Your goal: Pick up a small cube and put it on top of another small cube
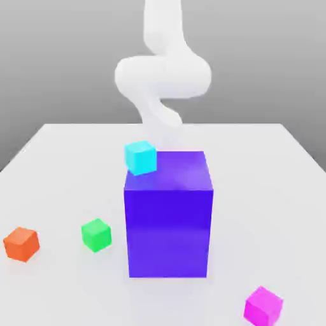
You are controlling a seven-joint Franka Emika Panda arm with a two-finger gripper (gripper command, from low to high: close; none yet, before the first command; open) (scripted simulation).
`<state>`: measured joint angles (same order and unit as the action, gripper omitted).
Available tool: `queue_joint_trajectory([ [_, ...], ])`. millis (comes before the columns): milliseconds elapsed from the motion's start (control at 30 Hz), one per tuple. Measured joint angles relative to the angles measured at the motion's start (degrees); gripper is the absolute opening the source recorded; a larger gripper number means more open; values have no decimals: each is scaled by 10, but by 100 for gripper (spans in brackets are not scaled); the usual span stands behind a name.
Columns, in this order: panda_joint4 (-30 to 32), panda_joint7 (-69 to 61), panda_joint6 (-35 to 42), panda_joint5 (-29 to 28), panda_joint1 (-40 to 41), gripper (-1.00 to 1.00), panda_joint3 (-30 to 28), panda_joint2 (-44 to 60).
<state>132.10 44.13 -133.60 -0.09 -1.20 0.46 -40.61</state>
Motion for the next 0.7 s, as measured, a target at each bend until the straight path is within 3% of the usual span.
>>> queue_joint_trajectory([
  [700, 26, -133, -151, -23, -97, 0, 52, 440],
])
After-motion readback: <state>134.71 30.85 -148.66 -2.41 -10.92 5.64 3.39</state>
